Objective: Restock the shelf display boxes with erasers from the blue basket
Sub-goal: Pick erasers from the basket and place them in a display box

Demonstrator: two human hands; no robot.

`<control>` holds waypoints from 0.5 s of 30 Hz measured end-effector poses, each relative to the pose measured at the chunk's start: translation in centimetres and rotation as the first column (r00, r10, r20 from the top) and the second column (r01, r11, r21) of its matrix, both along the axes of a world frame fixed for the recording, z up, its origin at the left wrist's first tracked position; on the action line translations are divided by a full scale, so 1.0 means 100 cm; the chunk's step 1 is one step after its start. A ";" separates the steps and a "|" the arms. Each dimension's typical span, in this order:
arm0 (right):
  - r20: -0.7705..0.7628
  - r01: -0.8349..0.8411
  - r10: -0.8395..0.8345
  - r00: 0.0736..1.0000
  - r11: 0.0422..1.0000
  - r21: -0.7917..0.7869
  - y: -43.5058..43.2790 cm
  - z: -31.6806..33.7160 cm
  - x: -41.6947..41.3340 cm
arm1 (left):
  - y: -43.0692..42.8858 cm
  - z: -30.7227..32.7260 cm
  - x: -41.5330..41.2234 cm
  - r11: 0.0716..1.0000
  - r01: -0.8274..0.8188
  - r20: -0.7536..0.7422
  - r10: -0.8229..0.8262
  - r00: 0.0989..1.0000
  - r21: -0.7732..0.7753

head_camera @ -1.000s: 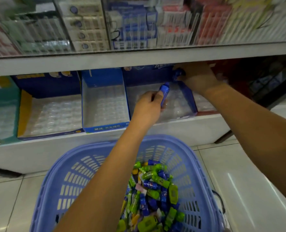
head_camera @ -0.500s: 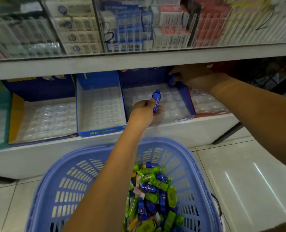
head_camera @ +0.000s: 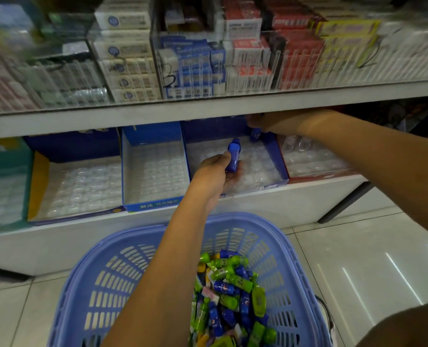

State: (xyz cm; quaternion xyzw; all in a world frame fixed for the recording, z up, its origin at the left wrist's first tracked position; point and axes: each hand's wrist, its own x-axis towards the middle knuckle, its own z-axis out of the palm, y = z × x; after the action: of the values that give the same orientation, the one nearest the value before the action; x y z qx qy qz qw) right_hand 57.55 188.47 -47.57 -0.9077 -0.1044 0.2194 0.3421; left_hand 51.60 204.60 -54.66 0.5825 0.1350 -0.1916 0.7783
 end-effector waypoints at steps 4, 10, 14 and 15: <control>-0.128 0.048 -0.026 0.991 0.983 0.176 0.002 0.005 -0.007 | 0.004 0.006 -0.006 0.985 0.051 0.030 -0.047 0.998 -0.162; -0.057 0.111 -0.105 0.993 0.986 0.128 0.005 0.005 -0.019 | 0.002 0.004 -0.011 0.943 0.033 0.012 -0.030 0.999 -0.331; -0.188 0.265 -0.224 0.956 0.936 0.231 0.001 -0.005 -0.017 | -0.003 -0.005 -0.010 0.960 -0.120 0.135 0.157 0.978 -0.253; -0.245 0.312 -0.248 0.937 0.909 0.276 0.001 -0.007 -0.016 | -0.006 -0.006 -0.010 0.969 -0.149 0.200 0.189 0.961 -0.199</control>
State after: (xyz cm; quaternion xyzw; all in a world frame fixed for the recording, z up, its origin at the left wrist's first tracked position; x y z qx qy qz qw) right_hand 55.91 188.61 -48.22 -0.8205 0.0300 0.2406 0.5177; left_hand 50.57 204.05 -55.24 0.5128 0.0803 -0.0709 0.8518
